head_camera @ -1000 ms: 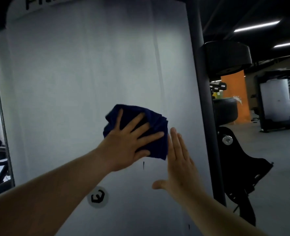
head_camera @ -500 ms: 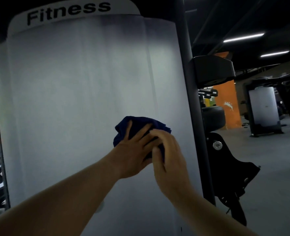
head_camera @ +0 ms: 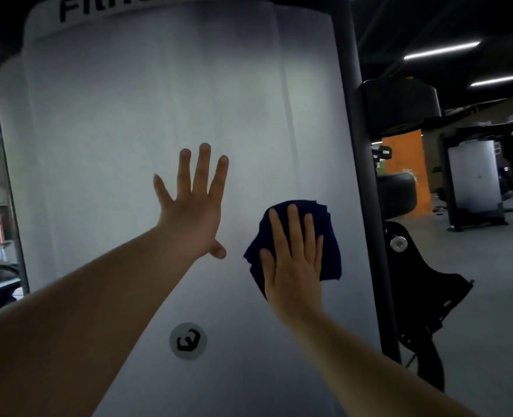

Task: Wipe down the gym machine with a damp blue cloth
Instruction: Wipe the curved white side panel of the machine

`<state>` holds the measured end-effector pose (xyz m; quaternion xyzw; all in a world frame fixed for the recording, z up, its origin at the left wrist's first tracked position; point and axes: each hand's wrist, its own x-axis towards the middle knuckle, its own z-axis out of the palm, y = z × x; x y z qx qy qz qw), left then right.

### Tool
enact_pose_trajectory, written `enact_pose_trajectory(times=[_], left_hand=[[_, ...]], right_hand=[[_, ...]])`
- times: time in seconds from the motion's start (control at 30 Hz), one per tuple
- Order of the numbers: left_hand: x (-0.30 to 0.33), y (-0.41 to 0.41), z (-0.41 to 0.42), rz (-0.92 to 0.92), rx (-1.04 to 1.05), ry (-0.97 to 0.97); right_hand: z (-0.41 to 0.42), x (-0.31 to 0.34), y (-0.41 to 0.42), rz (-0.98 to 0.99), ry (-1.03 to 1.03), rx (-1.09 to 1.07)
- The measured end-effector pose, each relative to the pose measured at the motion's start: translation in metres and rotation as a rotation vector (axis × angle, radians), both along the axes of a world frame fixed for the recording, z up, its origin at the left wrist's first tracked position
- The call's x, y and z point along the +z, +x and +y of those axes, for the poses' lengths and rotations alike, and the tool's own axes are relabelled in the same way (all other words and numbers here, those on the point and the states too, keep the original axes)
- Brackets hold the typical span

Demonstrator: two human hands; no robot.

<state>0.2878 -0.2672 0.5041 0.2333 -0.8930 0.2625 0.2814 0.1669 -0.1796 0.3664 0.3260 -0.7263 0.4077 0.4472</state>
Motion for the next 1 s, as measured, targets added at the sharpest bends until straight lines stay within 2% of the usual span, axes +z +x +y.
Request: enact_pose_trajectory(times=[0.1,0.2,0.27,0.43,0.63,0.7,0.83,1.0], left_hand=[[-0.003,-0.001,0.001,0.005,0.003,0.034],[-0.003,-0.001,0.003,0.005,0.008,0.063],[-0.004,-0.005,0.009,-0.010,0.039,0.112],[-0.011,-0.018,0.027,-0.025,0.133,0.210],[-0.018,-0.026,0.029,0.027,0.169,0.162],[-0.021,-0.028,0.029,0.052,0.144,0.125],[-0.020,-0.029,0.030,0.022,0.118,0.075],[-0.018,-0.037,0.038,0.002,0.176,0.105]], right_hand=[[0.021,-0.008,-0.023,0.089,0.098,0.061],[0.018,0.031,-0.032,0.037,-0.006,0.033],[0.010,0.034,-0.028,0.013,-0.067,0.013],[0.022,-0.034,-0.027,0.121,0.062,0.044],[0.016,0.068,-0.039,0.071,-0.086,0.054],[0.014,0.057,-0.038,0.106,-0.119,0.060],[0.022,0.005,-0.039,0.121,-0.027,0.068],[0.018,0.093,-0.049,0.033,-0.118,0.009]])
